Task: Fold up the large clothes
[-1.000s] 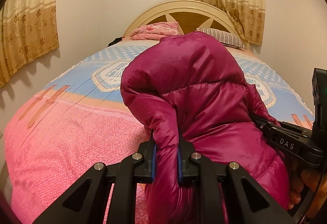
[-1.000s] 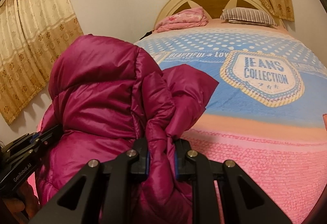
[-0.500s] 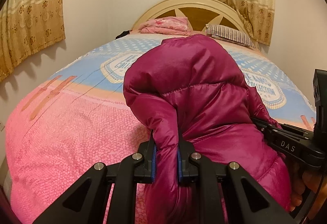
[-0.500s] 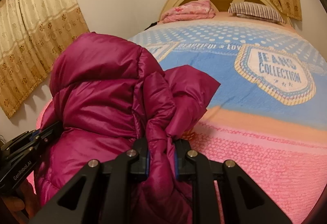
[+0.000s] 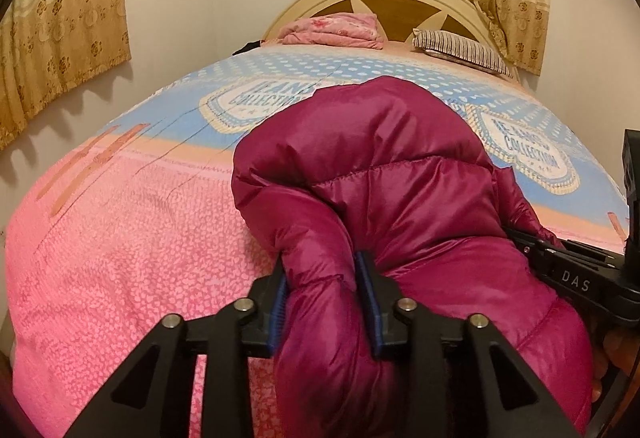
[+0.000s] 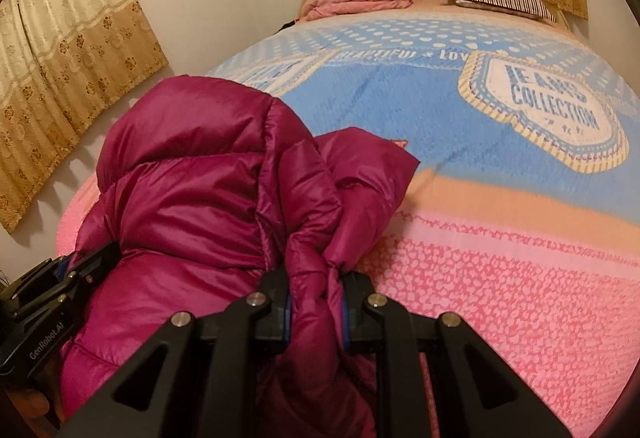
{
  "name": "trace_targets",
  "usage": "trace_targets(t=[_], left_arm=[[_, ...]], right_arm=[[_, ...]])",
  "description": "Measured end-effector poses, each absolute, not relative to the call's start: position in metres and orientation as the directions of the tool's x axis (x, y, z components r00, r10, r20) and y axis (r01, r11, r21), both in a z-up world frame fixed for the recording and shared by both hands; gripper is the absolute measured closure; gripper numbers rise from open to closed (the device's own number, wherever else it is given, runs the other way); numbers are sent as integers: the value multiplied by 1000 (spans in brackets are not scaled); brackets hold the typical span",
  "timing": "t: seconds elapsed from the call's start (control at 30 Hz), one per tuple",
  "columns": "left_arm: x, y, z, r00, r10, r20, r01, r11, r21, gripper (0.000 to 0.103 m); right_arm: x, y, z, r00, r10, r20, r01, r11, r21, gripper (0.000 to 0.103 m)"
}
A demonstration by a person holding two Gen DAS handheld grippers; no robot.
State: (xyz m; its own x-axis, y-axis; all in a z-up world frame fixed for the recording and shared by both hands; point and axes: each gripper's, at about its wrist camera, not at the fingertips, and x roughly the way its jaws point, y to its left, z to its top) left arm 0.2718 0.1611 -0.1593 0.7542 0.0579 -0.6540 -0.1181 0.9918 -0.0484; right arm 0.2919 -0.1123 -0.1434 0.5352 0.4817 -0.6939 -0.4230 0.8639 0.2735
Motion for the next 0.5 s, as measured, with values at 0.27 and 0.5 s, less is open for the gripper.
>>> trace_targets(t=[0.27,0.5], left_arm=[[273,168,-169,741,76,-667,-152,987,-56,43],[276,171,-174,733,85,-675,-177,982,-68,34]], right_arm=[[296,-114,-153,514,476,-714,-398,869,293,67],[297,-111,-156,512,459,-726,-398,876,274,65]])
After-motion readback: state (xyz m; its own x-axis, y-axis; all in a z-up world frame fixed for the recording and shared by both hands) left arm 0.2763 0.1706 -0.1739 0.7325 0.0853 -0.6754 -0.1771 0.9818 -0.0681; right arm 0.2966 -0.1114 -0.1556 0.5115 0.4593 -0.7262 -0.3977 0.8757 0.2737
